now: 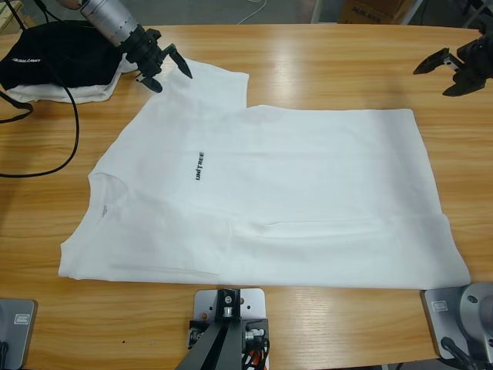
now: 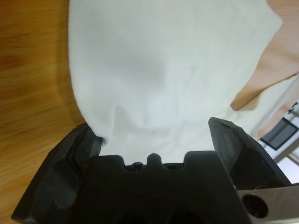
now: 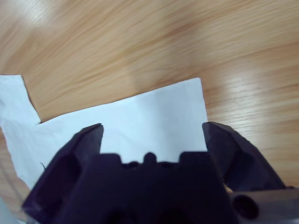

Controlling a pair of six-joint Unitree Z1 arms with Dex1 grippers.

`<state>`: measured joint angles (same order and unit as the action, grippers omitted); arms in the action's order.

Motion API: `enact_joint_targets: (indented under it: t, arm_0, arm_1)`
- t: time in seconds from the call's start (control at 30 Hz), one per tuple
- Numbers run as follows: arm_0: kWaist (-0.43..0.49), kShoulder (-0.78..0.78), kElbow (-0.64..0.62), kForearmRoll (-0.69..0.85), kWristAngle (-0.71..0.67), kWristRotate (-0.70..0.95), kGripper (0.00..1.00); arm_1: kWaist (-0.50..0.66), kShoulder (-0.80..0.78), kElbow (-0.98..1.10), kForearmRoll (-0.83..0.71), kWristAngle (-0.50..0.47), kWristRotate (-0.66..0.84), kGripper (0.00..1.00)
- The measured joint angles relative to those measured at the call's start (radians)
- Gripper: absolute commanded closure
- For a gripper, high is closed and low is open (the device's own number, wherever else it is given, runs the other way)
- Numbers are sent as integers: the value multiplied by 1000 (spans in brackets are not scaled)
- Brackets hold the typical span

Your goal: Fold clothes

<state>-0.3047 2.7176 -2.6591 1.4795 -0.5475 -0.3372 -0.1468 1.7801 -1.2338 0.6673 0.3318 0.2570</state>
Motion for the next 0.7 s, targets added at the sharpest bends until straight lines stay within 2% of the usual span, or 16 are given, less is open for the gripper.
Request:
enact_joint_targets:
  t: [0.3, 0.7]
  arm_0:
    - [-23, -12, -10, 21, 178, 7, 248]
    - [-27, -7, -18, 17, 191, -69, 252]
  arm_1:
    - [0, 0, 8, 0, 0, 0, 179]
    - [0, 0, 12, -2, 0, -1, 179]
